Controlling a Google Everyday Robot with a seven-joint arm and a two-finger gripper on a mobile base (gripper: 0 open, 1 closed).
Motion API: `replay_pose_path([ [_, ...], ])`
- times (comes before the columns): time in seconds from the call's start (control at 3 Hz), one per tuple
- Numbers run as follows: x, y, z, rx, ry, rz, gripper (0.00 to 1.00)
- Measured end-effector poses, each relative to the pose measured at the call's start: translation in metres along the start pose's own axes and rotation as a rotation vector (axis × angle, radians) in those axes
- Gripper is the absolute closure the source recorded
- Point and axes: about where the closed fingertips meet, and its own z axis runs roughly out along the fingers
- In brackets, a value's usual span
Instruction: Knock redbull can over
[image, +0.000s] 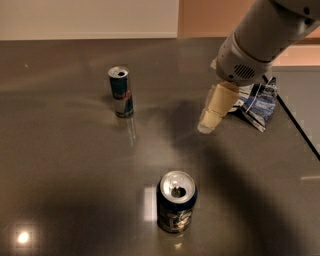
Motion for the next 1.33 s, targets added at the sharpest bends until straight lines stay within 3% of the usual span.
replay_pose_path([
  [0.67,-0.076,-0.019,0.058,-0.013,-0.18,0.037,0.0],
  [1.33,-0.136,-0.029,0.088,-0.027,-0.354,0.068,0.0],
])
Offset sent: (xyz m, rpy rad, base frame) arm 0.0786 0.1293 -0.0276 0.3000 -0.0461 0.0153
